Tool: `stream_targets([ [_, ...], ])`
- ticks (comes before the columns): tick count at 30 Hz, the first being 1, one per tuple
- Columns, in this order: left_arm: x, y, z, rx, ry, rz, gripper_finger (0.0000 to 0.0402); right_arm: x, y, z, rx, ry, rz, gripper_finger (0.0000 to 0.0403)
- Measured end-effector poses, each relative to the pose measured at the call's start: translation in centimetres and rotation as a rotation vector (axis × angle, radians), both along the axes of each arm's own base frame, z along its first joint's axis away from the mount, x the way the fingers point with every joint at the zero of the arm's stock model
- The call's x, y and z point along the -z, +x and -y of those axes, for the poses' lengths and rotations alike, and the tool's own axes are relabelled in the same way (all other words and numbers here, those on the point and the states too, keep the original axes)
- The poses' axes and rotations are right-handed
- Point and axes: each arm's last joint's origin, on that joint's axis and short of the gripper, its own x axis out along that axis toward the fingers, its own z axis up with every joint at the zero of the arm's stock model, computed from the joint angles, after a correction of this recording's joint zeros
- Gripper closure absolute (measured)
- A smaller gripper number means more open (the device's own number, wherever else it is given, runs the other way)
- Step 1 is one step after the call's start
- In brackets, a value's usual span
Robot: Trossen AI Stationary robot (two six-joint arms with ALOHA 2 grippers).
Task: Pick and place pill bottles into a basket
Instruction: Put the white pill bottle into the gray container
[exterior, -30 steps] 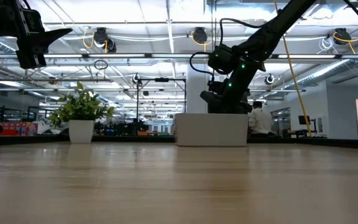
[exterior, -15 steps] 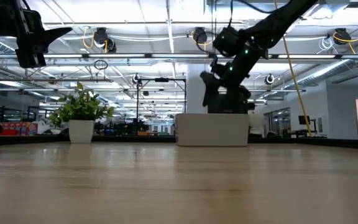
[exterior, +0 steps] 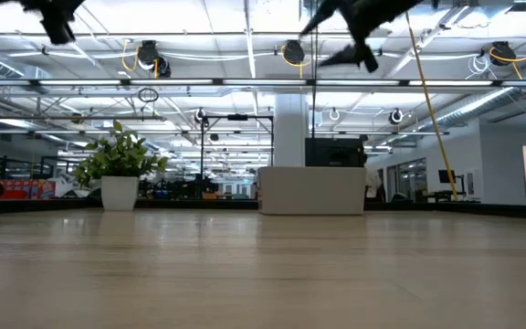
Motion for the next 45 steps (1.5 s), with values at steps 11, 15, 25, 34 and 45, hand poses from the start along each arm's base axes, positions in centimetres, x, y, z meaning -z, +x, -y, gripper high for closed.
stream_targets([
  [11,-7.8,1.8,0.9,0.03,0.336,-0.69,0.0092,-5.2,-2.4,-6.4,-0.136,-0.038,0.349,0.0088],
  [15,-8.6,2.7,1.8,0.134,0.393,-1.032,0.0092,-5.8,-2.5,-7.7,-0.166,-0.081,0.385,0.0089],
  [25,-4.7,6.0,5.9,0.112,0.239,-1.789,0.0092,-6.2,-2.5,-8.8,-0.18,-0.128,0.41,0.0089],
  [34,-2.1,8.4,9.4,0.158,0.142,-1.842,0.0092,-6.7,-2.6,-8.8,-0.178,-0.134,0.463,0.009],
  [45,1.3,6.7,9.7,0.163,0.017,-1.897,0.0092,-6.7,-2.6,-9.6,-0.236,-0.11,0.472,0.009],
])
